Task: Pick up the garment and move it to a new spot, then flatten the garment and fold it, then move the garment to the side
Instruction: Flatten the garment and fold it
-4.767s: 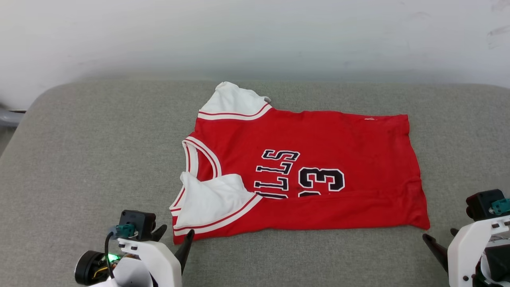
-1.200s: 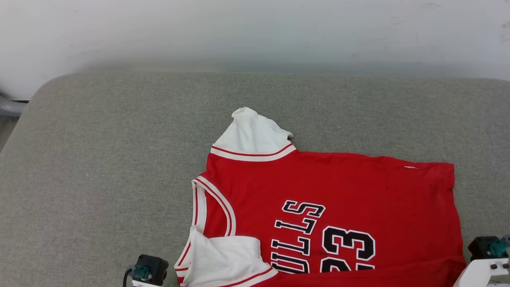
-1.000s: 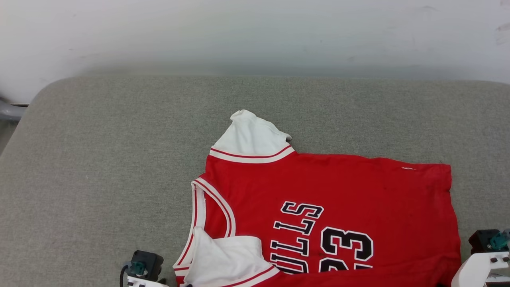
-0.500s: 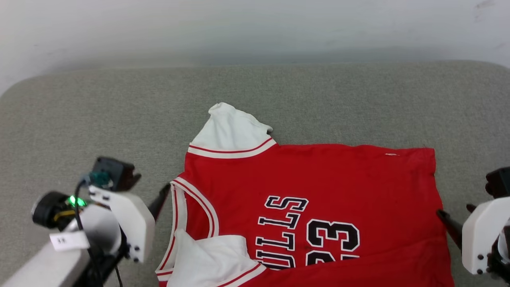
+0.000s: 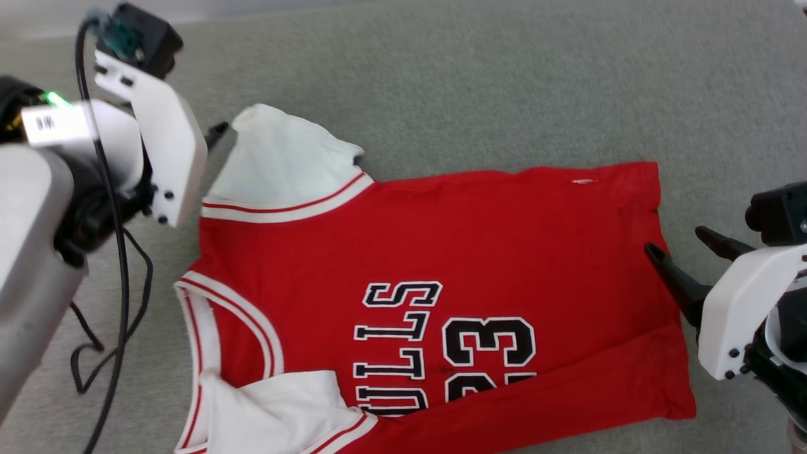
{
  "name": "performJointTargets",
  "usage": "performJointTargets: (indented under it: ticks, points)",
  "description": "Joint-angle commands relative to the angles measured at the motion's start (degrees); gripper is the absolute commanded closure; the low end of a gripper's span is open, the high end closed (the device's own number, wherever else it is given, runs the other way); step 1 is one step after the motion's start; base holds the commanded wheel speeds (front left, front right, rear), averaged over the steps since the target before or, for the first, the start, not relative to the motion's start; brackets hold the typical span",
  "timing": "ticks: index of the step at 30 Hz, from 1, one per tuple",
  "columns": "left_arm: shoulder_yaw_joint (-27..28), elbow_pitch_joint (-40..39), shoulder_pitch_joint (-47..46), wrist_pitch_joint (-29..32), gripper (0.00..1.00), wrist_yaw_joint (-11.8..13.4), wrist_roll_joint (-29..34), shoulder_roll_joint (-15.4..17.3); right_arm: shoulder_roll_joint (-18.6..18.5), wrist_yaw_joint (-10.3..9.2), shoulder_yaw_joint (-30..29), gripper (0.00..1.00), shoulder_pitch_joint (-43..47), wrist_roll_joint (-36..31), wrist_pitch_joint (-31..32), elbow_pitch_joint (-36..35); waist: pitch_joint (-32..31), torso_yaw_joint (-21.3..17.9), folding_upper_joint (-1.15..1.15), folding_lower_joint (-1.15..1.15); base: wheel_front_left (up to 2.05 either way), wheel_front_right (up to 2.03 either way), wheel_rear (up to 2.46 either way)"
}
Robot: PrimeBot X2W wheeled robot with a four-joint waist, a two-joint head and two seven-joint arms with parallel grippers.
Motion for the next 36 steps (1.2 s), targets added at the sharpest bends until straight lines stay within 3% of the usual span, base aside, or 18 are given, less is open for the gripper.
performJointTargets:
  ticks: [1,9,21,22,23,28,36]
  points:
    - [-0.55,2.61,-2.45,1.11,0.00,-0.81,0.34,-0.73,0.72,-0.05,0.42,0.00,-1.02,-0.57,-0.46,-0.60,3.47,-2.73,0.00,-0.01,0.00,0.00,0.00]
    - [-2.11,14.72,-11.27,3.28,0.00,-3.34,1.72,-2.51,2.32,-0.05,1.22,0.00,-1.99,-1.01,-3.10,0.37,8.22,-5.01,0.00,-0.01,0.00,0.00,0.00]
    - [-5.23,25.10,-14.24,1.52,0.02,-5.05,2.41,-4.16,3.50,-0.05,2.44,0.00,-3.18,-2.45,-5.53,3.10,11.64,-5.87,0.00,-0.01,0.00,0.00,0.00]
    - [-6.26,25.34,-13.99,1.87,0.42,-5.31,2.47,-4.17,3.53,-0.05,2.55,0.00,-3.24,-2.45,-5.67,3.28,11.76,-5.87,0.00,-0.01,0.00,0.00,0.00]
    - [-7.16,25.55,-13.48,1.86,1.00,-5.47,2.21,-4.23,3.52,-0.05,2.60,0.00,-3.30,-2.44,-5.69,3.47,11.84,-5.84,0.00,-0.01,0.00,0.00,0.00]
    - [-8.70,26.47,-12.08,-1.00,1.00,-5.80,-0.06,-5.03,2.86,-0.05,2.44,0.00,-4.19,-2.59,-5.93,4.73,11.24,-5.29,0.00,-0.01,0.00,0.00,0.00]
    - [-7.80,28.42,-14.03,-10.89,1.00,-5.85,-0.41,-6.77,0.26,-0.05,1.29,0.00,-5.66,-1.22,-3.99,6.09,6.74,-2.99,0.00,-0.01,0.00,0.00,0.00]
